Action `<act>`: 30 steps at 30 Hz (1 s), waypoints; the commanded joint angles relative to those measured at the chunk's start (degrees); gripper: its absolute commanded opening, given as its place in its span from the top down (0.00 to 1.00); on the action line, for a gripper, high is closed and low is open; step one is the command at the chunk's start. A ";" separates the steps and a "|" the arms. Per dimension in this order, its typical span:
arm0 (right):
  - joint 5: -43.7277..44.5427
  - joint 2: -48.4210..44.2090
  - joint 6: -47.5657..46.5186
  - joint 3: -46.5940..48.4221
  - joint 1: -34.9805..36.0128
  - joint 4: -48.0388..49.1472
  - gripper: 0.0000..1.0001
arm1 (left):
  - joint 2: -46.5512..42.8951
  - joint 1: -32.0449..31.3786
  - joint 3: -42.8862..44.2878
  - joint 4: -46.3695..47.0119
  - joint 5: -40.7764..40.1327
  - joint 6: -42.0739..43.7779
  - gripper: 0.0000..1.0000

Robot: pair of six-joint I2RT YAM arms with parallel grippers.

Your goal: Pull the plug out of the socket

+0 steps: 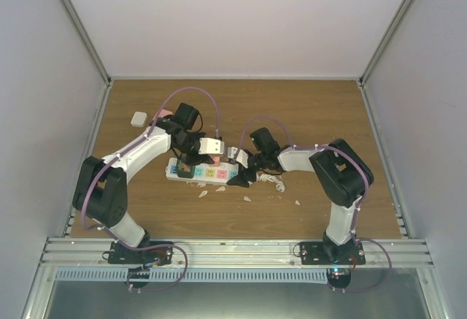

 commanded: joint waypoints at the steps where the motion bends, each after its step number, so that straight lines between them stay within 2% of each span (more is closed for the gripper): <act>1: 3.57 1.94 0.79 -0.35 0.87 -0.91 0.63 | -2.77 3.27 3.34 -0.44 4.52 -0.18 0.87; 13: 3.13 1.57 0.52 0.42 0.57 -2.18 0.62 | -2.75 19.11 7.04 -6.24 14.84 -3.44 0.84; 22: 3.34 1.34 0.09 0.93 0.56 -2.88 0.61 | 4.40 35.50 10.07 -9.21 21.26 -6.67 0.83; 30: 3.49 1.29 0.00 1.29 0.48 -3.44 0.61 | 13.71 43.25 14.58 -10.07 21.81 -9.32 0.82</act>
